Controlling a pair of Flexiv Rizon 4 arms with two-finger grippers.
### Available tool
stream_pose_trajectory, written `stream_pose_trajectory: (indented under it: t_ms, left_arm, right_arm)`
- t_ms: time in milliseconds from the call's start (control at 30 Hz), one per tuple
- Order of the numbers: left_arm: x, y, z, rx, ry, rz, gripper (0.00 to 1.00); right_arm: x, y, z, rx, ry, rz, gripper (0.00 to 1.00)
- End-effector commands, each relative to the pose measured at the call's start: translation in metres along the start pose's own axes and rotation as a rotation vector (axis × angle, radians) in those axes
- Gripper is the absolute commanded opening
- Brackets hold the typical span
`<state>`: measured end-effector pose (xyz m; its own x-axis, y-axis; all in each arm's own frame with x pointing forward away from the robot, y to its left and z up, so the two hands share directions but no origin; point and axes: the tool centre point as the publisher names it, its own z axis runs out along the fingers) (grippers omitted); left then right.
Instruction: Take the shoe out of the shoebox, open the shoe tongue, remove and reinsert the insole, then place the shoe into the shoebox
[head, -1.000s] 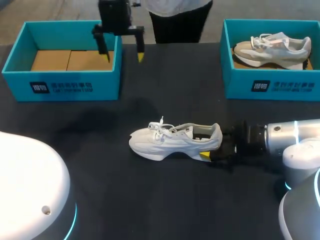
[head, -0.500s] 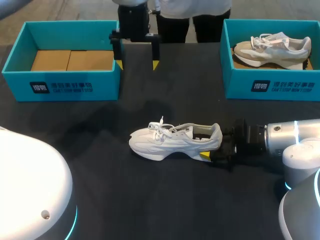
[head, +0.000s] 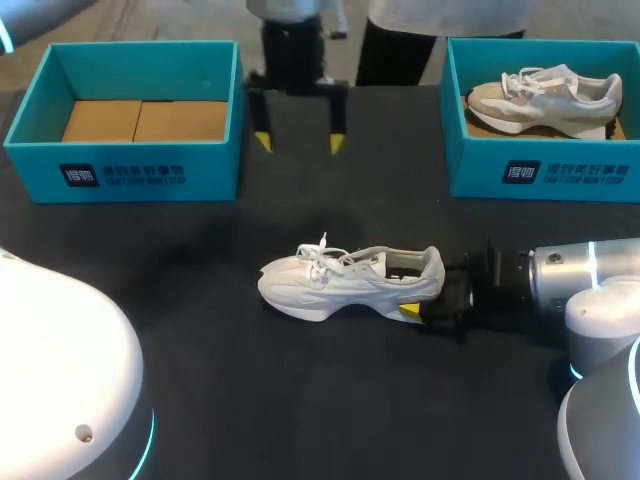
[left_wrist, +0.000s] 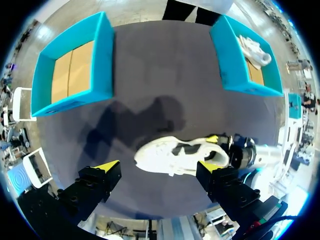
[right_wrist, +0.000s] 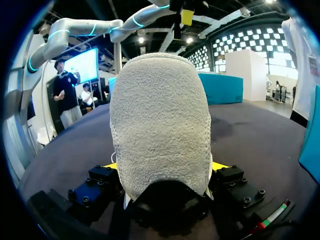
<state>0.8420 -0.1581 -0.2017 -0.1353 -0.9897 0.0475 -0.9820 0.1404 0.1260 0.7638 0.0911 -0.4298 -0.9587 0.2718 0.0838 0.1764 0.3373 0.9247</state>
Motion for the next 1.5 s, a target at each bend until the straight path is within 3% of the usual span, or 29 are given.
stream_pose_trajectory:
  t_ms: [33, 233, 567, 933, 1500]
  left_arm:
    - [0.035, 0.011, 0.010, 0.004, -0.033, 0.040, 1.00]
    - [0.066, 0.024, 0.034, -0.032, -0.074, 0.120, 1.00]
    - [0.091, 0.037, 0.077, -0.074, -0.164, 0.188, 1.00]
    - [0.097, 0.049, 0.112, -0.117, -0.238, 0.212, 1.00]
    - [0.090, 0.051, 0.147, -0.142, -0.338, 0.195, 1.00]
  right_arm:
    - [0.000, -0.001, 0.002, 0.004, -0.001, 0.001, 0.00]
    - [0.000, -0.001, 0.002, 0.004, -0.001, 0.001, 0.00]
    - [0.000, -0.001, 0.002, 0.004, -0.001, 0.001, 0.00]
    - [0.000, -0.001, 0.002, 0.004, -0.001, 0.001, 0.00]
    - [0.000, -0.001, 0.002, 0.004, -0.001, 0.001, 0.00]
